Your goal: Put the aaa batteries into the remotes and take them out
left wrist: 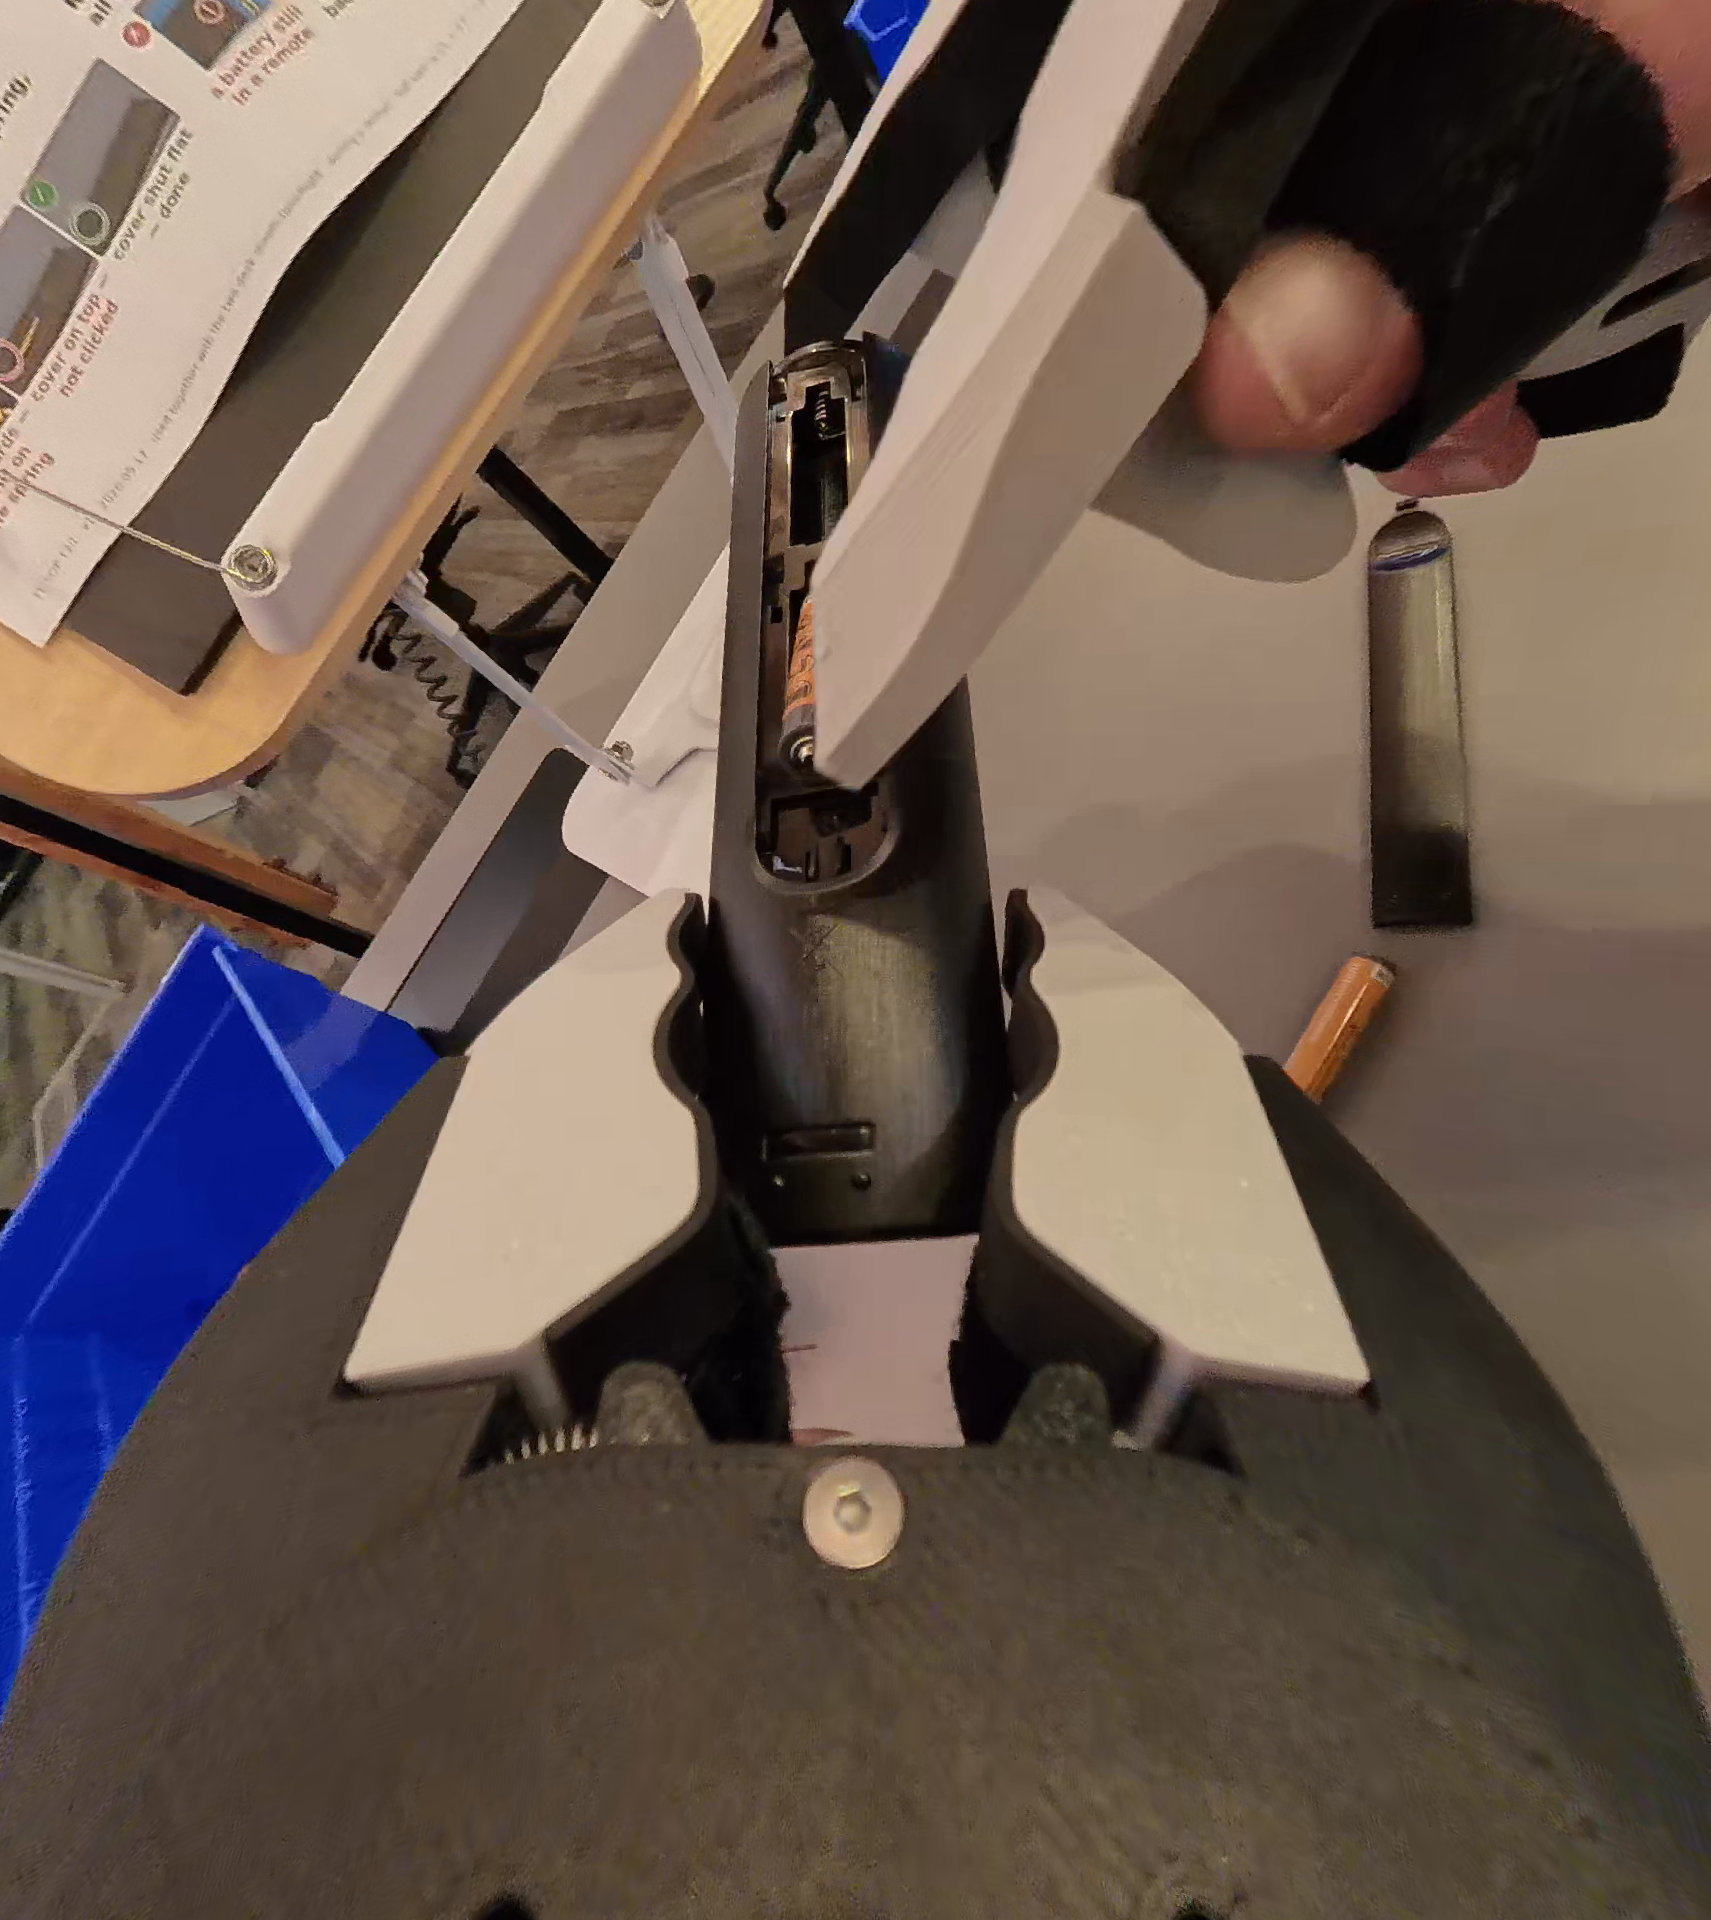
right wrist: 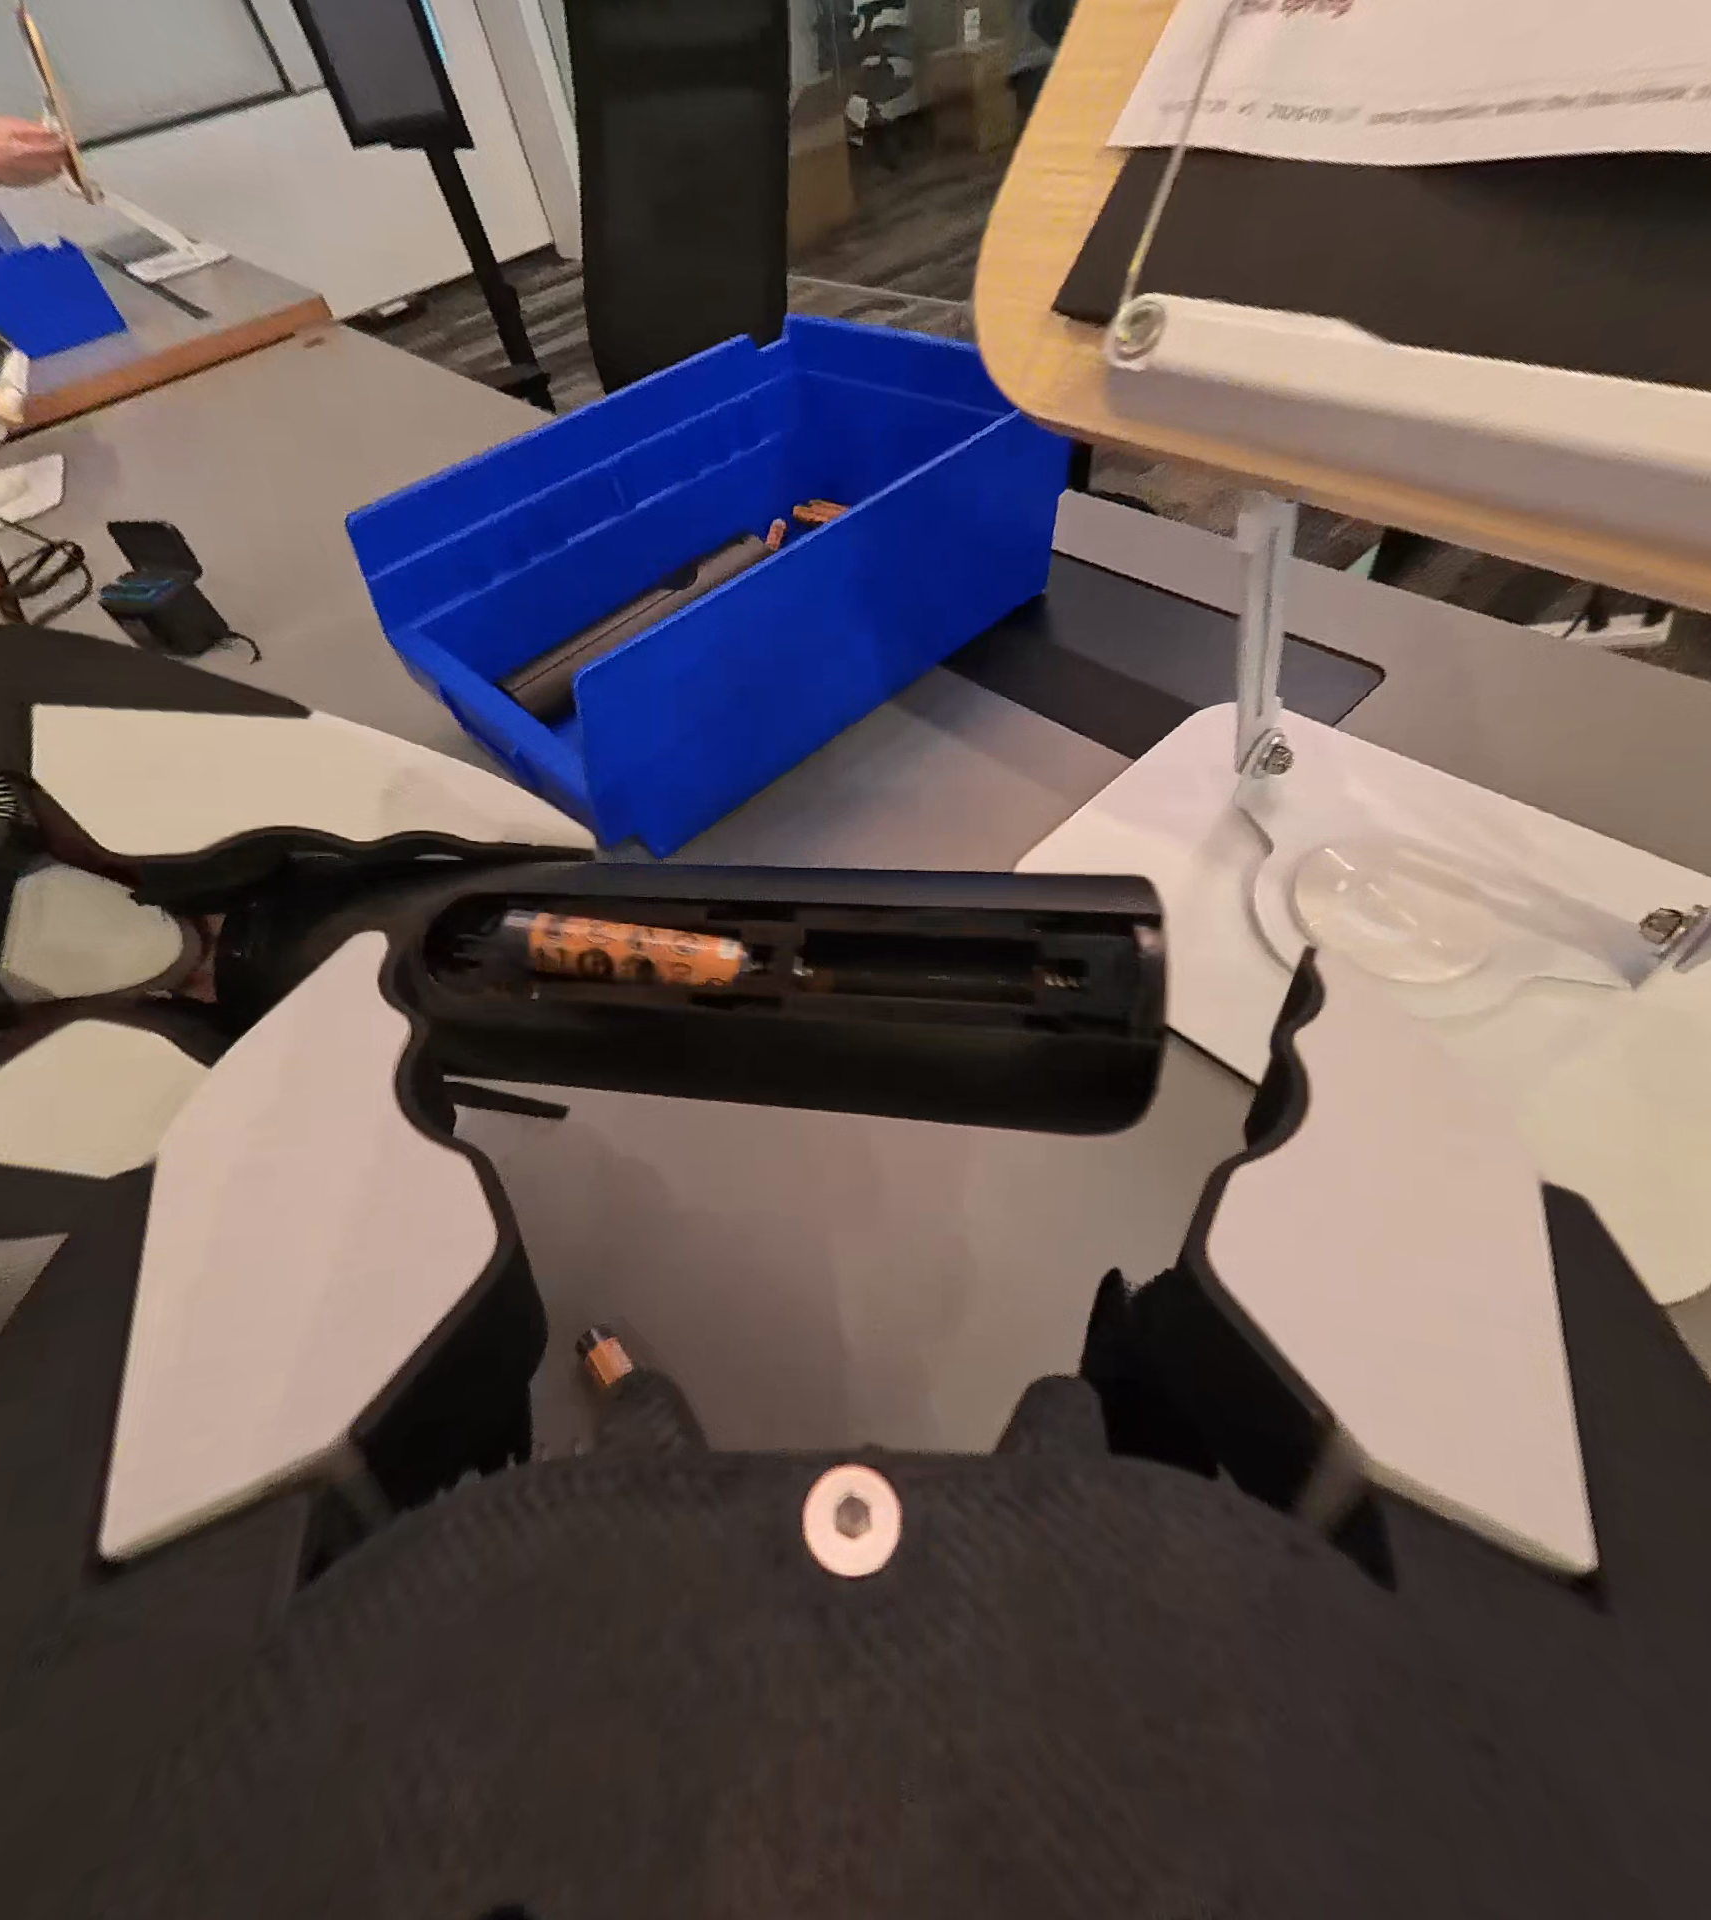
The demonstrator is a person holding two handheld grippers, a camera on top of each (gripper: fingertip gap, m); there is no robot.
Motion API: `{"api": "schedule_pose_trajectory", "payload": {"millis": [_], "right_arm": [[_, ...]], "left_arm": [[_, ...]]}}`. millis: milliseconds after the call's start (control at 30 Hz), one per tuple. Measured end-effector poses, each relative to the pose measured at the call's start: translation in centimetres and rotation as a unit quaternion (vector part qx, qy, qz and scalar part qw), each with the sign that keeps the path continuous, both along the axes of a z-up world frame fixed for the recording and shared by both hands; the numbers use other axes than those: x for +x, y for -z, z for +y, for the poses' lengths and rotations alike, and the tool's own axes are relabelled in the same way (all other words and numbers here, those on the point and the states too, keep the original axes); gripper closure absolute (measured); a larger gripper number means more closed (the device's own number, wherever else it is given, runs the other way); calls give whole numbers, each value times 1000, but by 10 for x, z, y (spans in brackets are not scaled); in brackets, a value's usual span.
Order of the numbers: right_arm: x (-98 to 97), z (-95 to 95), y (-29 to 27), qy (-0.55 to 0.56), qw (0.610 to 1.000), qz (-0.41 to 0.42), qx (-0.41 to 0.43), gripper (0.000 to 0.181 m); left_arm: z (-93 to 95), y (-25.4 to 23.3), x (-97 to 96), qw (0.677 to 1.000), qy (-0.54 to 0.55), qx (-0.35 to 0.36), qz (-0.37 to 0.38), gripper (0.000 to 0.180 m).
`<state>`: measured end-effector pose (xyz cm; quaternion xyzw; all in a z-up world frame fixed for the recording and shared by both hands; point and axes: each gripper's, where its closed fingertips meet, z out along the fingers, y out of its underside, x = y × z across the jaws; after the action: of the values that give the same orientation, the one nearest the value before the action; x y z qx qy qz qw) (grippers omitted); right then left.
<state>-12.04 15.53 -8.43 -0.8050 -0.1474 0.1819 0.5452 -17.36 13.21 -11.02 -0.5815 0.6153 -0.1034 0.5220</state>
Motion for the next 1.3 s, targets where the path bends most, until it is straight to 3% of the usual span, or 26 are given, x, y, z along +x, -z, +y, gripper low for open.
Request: {"api": "schedule_pose_trajectory", "payload": {"millis": [167,333,500,533,567,600,867,1300], "right_arm": [[-8,3,9,-20,999,8,-27,35],[-2,2,4,-23,999,38,-16,53],[-2,2,8,-27,999,33,-21,51],[-2,2,9,-27,999,37,-21,52],[-2,1,8,-35,999,35,-16,66],[-2,0,9,-38,998,38,-17,70],[0,-4,19,-93,991,83,-53,85],[-7,-16,70,-140,977,71,-145,84]], "left_arm": [[-4,-2,4,1000,-5,21,0,124],[-6,-5,5,1000,-1,29,-9,124],[-8,-7,6,999,2,35,-16,125],[-10,-9,6,999,8,37,-20,141],[-13,-13,6,999,15,43,-29,162],[-15,-17,6,998,20,46,-38,162],[-21,-7,6,994,82,-28,-61,165],[-35,28,17,978,141,-148,-50,169]]}}
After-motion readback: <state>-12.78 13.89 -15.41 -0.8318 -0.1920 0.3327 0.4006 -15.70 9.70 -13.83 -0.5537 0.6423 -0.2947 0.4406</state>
